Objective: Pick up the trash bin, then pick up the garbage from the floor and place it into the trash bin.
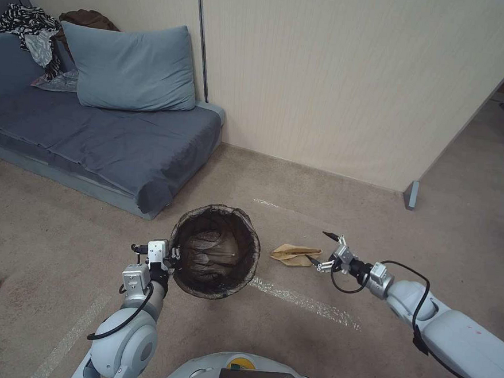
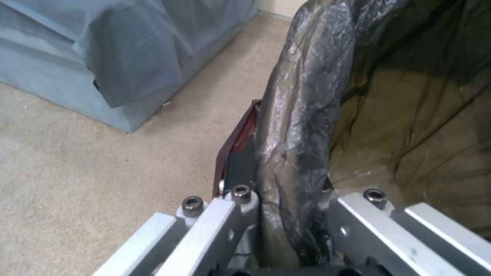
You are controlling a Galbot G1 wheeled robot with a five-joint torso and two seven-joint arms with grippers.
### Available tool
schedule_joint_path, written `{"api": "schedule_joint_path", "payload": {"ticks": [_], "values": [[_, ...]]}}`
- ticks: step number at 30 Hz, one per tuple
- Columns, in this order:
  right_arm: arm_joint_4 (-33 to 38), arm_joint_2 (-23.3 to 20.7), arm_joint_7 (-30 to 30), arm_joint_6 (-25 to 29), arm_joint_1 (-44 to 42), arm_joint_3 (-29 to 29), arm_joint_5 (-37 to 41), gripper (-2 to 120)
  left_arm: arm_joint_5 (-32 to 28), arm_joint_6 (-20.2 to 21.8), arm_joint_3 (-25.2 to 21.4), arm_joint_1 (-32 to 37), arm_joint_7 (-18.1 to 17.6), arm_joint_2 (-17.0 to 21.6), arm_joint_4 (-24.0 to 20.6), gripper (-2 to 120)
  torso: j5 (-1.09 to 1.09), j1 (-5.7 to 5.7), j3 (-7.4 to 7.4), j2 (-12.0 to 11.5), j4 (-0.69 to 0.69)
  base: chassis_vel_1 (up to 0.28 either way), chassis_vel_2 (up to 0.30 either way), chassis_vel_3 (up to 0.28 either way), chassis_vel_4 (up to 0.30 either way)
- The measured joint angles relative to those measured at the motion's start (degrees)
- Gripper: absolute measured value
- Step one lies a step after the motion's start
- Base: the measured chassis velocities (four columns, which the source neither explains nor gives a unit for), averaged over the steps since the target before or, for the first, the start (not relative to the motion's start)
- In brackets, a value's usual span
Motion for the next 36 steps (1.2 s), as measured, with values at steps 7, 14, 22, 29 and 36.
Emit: {"api": "schedule_joint_path", "payload": {"ticks": [7,14,22,29,36], "values": [[-4.09,3.23,-0.38,0.51,1.01,-2.13,-1.36,100,-0.10,0.02,-0.43,0.09,-0.04,0.32,-0.10,4,0.01,0.00,0.00,0.00,-0.01,0.000,0.000,0.000,0.000],[-8.21,5.91,-1.26,1.69,1.86,-2.35,-1.51,100,-0.10,0.02,-0.35,0.09,-0.04,0.27,0.02,4,-0.01,0.00,0.00,0.00,0.00,0.000,0.000,0.000,0.000],[-14.29,8.79,-2.81,2.98,2.39,-1.44,-1.93,100,-0.07,-0.14,-0.21,-0.06,-0.04,0.24,0.45,4,0.00,0.00,0.00,0.00,-0.01,0.000,0.000,0.000,0.000],[-15.94,9.60,-3.12,3.14,2.59,-0.86,-2.07,100,-0.03,-0.27,0.02,-0.33,-0.04,0.12,0.76,4,0.00,0.00,0.00,0.00,-0.01,0.000,0.000,0.000,0.000],[-17.48,10.29,-3.50,3.29,2.88,-0.54,-2.14,100,-0.02,-0.33,0.22,-0.52,-0.04,0.02,0.96,4,0.00,0.00,0.00,0.00,0.00,0.000,0.000,0.000,0.000]]}}
